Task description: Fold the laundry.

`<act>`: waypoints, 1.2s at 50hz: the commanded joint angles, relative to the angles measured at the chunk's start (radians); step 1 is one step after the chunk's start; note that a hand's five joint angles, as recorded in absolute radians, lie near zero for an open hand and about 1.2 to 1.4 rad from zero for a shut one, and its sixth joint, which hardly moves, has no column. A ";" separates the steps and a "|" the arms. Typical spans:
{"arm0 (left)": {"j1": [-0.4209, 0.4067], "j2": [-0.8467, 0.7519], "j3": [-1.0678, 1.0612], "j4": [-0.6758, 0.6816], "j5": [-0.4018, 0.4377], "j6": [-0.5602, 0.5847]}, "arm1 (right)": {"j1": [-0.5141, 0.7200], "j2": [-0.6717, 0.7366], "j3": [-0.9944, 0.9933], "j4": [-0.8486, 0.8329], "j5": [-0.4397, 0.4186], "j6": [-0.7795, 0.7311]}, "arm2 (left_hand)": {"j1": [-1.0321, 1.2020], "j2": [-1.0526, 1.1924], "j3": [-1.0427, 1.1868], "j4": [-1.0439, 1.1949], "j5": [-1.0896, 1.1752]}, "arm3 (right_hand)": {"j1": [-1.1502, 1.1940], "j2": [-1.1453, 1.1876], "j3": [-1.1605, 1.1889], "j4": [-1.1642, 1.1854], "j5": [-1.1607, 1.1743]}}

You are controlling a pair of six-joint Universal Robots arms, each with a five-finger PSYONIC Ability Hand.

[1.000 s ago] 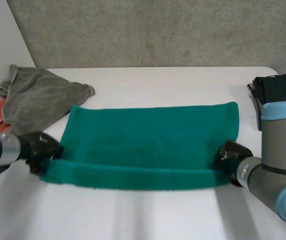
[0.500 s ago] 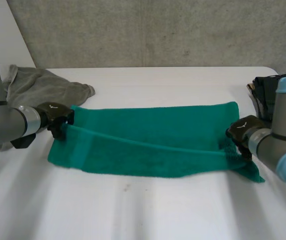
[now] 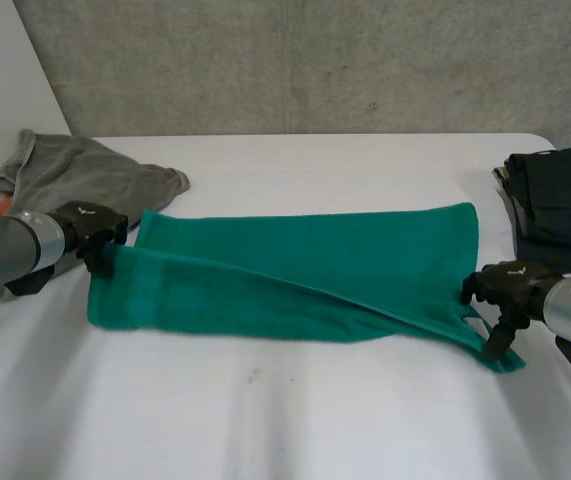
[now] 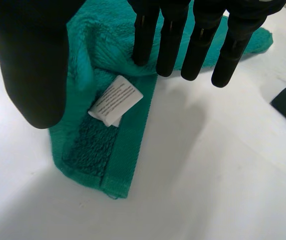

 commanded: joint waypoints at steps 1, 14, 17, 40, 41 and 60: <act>0.001 -0.012 0.018 -0.005 -0.003 -0.015 | 0.000 -0.028 0.106 -0.100 -0.001 -0.011 | 0.220 0.200 0.208 0.203 0.230 | 0.000 -0.008 -0.005 0.004 0.032; 0.001 -0.007 0.014 -0.007 -0.005 -0.021 | 0.001 -0.057 0.220 -0.232 0.005 0.034 | 0.220 0.200 0.208 0.203 0.230 | 0.070 0.063 0.066 0.074 0.102; 0.001 -0.006 0.012 -0.007 -0.003 -0.023 | -0.002 -0.080 0.232 -0.250 0.006 0.036 | 0.220 0.200 0.208 0.203 0.230 | 0.082 0.074 0.077 0.086 0.114; -0.029 -0.050 0.136 0.009 -0.075 -0.093 | -0.003 -0.180 0.343 -0.201 0.028 -0.078 | 0.220 0.200 0.208 0.203 0.230 | 0.223 0.215 0.218 0.227 0.255; -0.031 -0.050 0.138 0.007 -0.077 -0.095 | -0.002 -0.179 0.346 -0.209 0.028 -0.073 | 0.220 0.200 0.208 0.203 0.230 | 0.223 0.215 0.218 0.227 0.255; -0.031 -0.039 0.136 0.004 -0.075 -0.107 | 0.060 -0.111 0.396 -0.482 0.057 0.025 | 0.220 0.200 0.208 0.203 0.230 | 0.501 0.493 0.497 0.505 0.533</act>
